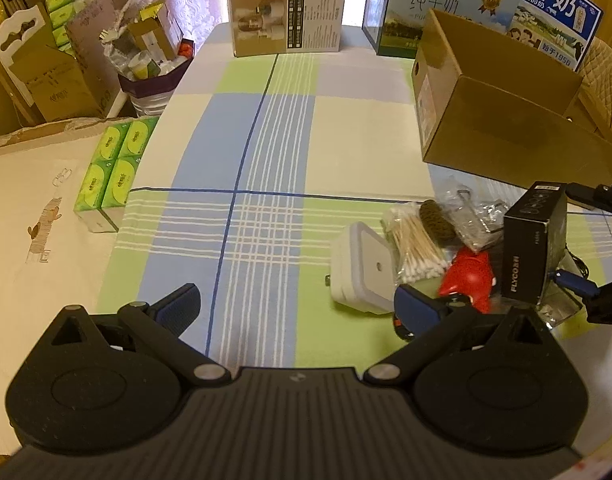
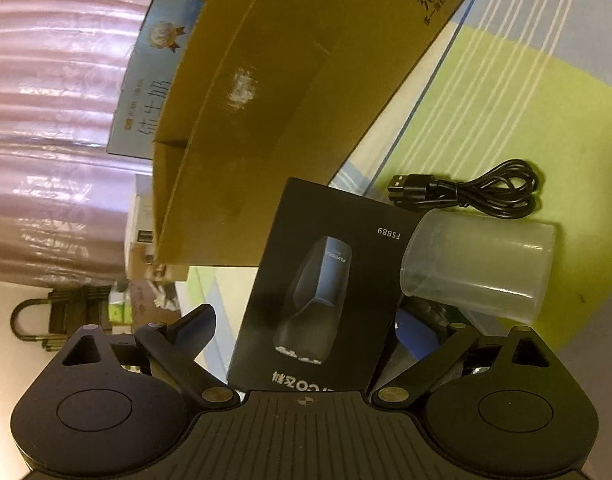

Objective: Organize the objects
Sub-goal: 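Grasp the black FLYCO shaver box with the right gripper, then grasp the white square plug with the left gripper while right holds the shaver box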

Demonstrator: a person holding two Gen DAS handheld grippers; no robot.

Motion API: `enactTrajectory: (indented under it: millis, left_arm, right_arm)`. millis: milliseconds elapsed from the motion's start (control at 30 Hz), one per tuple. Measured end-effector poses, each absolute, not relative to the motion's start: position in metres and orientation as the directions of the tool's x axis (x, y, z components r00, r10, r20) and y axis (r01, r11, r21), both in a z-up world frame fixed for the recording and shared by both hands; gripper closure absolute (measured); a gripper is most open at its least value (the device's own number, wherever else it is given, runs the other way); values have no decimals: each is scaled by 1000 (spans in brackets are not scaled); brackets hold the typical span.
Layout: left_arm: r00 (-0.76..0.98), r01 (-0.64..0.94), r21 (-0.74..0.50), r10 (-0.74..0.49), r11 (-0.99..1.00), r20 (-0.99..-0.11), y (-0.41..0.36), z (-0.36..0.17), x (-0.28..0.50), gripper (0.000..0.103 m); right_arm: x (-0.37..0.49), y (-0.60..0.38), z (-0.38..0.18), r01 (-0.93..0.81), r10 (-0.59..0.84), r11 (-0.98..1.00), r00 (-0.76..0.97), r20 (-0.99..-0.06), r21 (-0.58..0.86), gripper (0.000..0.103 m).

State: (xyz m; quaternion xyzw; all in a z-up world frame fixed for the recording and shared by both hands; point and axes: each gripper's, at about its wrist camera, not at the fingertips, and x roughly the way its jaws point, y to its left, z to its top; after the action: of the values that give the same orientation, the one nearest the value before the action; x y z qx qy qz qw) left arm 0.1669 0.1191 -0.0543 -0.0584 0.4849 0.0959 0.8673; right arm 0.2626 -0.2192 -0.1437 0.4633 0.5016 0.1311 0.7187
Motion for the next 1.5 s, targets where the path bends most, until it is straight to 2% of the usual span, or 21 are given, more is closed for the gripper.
enactTrajectory:
  millis: [233, 300, 467, 767, 1000, 1267, 1333, 1500]
  left_arm:
    - [500, -221, -15, 100, 975, -860, 129, -59, 172, 1]
    - [497, -220, -15, 99, 975, -862, 129, -60, 174, 1]
    - [492, -211, -16, 92, 977, -866, 128, -62, 178, 1]
    - [487, -167, -28, 58, 986, -871, 116, -70, 188, 4]
    - [475, -120, -30, 31, 992, -879, 102, -84, 202, 11]
    - [458, -88, -20, 22, 996, -889, 95, -97, 222, 22]
    - [454, -87, -19, 23, 996, -891, 95, -99, 226, 30]
    - [443, -82, -19, 19, 996, -897, 92, -105, 233, 37]
  right_arm:
    - [268, -212, -152, 318, 621, 550, 463, -633, 772, 13]
    - [271, -211, -155, 328, 611, 561, 456, -647, 760, 21]
    - [272, -209, -147, 292, 600, 595, 458, -656, 749, 22]
    - [268, -197, -95, 9, 602, 735, 453, -658, 678, 22]
    - [245, -210, -62, -195, 487, 869, 502, -714, 456, 22]
    - [227, -274, -59, -111, 361, 925, 548, -755, 363, 22]
    - [228, -284, -59, -76, 327, 936, 553, -766, 344, 22]
    - [227, -308, -59, -18, 274, 948, 556, -785, 318, 22]
